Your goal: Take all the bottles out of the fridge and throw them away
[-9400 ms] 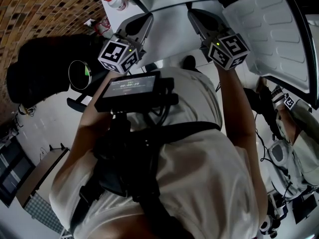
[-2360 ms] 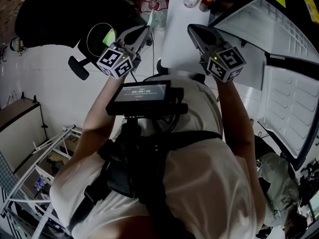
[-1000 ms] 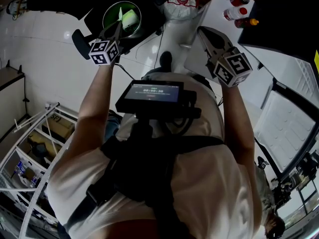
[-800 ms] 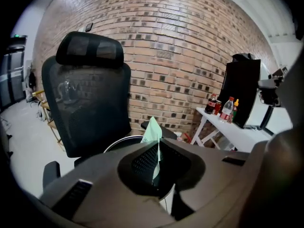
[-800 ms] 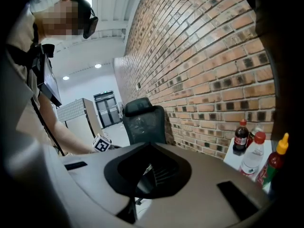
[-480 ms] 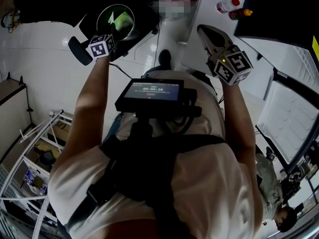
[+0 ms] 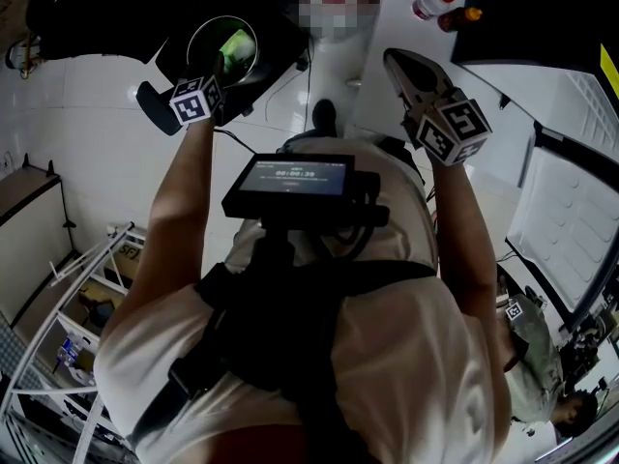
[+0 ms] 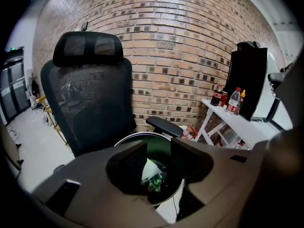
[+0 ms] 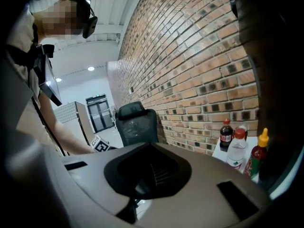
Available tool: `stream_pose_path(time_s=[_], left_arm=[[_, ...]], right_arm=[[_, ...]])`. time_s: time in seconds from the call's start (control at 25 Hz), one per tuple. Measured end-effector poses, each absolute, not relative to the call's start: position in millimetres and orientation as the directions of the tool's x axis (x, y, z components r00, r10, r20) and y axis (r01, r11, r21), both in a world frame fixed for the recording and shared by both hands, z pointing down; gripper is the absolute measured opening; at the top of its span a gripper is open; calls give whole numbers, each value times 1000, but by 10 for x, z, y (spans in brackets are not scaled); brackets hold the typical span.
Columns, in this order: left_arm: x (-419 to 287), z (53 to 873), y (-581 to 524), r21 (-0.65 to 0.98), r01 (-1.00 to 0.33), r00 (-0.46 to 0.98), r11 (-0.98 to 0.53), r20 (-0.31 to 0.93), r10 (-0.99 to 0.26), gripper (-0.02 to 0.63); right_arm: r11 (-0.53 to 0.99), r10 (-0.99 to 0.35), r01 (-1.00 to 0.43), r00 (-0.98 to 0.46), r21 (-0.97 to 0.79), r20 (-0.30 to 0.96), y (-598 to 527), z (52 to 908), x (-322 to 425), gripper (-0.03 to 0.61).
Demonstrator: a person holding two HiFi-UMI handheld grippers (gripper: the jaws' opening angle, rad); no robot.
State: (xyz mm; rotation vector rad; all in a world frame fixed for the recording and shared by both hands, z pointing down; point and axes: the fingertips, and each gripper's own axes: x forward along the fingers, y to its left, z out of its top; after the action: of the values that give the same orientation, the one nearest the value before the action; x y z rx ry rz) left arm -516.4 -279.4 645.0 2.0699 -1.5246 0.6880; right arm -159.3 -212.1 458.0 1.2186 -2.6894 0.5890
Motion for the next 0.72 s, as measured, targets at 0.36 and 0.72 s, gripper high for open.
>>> stream_pose_path(time_s=[0.36,0.72], left_arm=[[-4707,5958,-2875,68,-927,346,-369,535,-771,1],[-3604,5335,-2859,96,-833,536,-545,387,-751,0]], right_arm=[[552,-745,-778,-622,-300,243,-2002,4532,-1333,5],[480,-814,-821,-548,-309,192,-1781,4428,-805,5]])
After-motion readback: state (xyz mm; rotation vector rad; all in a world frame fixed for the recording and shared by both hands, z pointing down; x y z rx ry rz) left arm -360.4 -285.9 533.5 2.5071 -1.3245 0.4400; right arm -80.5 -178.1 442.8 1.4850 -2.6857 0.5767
